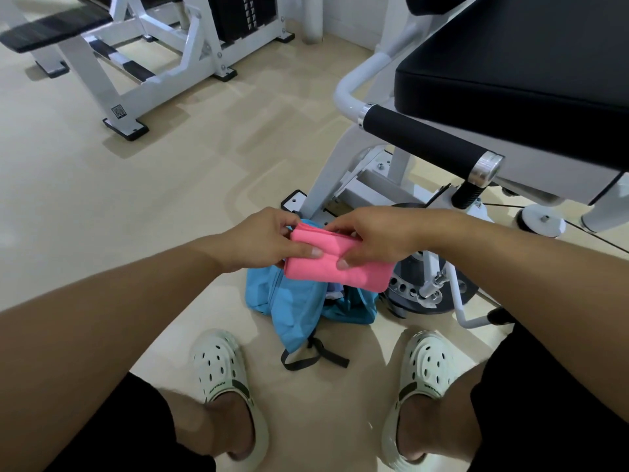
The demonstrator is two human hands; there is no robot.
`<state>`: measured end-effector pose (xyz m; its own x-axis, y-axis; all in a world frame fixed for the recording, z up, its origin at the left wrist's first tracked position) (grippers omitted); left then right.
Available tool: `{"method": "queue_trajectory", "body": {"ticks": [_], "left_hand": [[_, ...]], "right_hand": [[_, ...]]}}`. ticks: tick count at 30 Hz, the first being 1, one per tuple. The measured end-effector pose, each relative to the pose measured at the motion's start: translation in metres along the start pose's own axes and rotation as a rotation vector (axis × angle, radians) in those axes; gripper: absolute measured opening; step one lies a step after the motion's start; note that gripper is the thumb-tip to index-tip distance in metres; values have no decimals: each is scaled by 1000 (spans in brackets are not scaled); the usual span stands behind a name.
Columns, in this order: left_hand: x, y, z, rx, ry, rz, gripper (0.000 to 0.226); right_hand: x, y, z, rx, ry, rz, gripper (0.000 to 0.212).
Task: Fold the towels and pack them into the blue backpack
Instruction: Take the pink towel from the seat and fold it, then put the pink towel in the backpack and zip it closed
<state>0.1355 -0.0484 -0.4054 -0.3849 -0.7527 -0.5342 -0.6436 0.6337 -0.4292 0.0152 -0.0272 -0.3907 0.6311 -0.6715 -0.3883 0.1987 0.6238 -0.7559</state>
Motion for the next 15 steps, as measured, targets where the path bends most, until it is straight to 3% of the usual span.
{"method": "queue_trajectory", "body": {"ticks": [4, 8, 10, 12, 15], "left_hand": [[5, -2, 4, 38, -18, -68, 18], [10, -9, 16, 79, -101, -267, 38], [15, -6, 26, 143, -165, -300, 37], [24, 13, 34, 274, -194, -186, 30], [26, 63, 43, 506, -197, 110, 31]], "right_hand": [[0, 0, -6, -28, 54, -5, 38], [-1, -1, -19, -107, 143, -8, 31], [-2, 1, -31, -144, 217, 7, 28], [-1, 2, -42, -161, 283, 6, 27], [3, 6, -49, -180, 352, -13, 19]]}}
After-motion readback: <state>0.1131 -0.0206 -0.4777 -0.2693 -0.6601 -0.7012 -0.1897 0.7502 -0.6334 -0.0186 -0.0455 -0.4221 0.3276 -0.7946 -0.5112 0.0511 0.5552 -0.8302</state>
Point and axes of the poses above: each hand's wrist, its own x-axis towards the middle knuckle, its own y-axis out of the palm, z = x × y, the point moved 10 cm from there along x, towards the middle knuckle, and after that the axes turned 10 degrees about -y, right-handed, at the moved point
